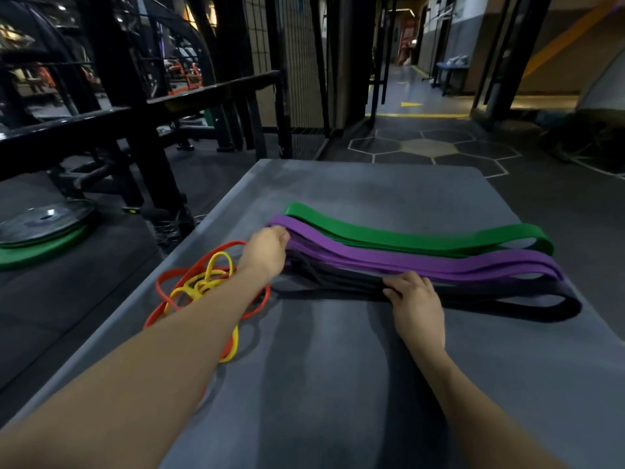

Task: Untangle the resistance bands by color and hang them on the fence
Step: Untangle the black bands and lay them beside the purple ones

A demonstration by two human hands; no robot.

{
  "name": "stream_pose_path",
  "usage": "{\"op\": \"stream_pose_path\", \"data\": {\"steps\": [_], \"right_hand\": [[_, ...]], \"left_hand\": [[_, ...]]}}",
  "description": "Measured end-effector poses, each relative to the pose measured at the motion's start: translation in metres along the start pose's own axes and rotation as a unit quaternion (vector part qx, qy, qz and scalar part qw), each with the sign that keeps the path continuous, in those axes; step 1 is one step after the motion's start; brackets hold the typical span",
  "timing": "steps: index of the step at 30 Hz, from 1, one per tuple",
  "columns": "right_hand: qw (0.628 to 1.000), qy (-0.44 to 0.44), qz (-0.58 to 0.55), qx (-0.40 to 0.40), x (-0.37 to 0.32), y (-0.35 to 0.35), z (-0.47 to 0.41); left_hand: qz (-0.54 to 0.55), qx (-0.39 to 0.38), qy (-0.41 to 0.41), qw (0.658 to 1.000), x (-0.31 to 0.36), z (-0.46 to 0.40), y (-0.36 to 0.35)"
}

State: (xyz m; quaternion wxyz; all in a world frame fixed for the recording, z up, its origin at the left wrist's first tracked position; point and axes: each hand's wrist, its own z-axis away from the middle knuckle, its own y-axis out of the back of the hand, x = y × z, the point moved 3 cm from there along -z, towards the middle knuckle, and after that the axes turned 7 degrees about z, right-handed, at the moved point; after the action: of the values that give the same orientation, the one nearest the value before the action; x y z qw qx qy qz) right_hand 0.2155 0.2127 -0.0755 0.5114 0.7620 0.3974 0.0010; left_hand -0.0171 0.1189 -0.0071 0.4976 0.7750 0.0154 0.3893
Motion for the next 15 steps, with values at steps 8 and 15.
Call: {"op": "stream_pose_path", "data": {"steps": [8,15], "right_hand": [[1.000,-0.013,-0.006,-0.004,0.002,-0.001,0.001],[1.000,-0.023,-0.002,-0.013,0.000,0.000,0.001]], "left_hand": [[-0.100,-0.073,0.030,0.992,-0.025,0.011,-0.001],[-0.091,-0.044,0.068,0.993,-0.031,0.008,-0.011]]}}
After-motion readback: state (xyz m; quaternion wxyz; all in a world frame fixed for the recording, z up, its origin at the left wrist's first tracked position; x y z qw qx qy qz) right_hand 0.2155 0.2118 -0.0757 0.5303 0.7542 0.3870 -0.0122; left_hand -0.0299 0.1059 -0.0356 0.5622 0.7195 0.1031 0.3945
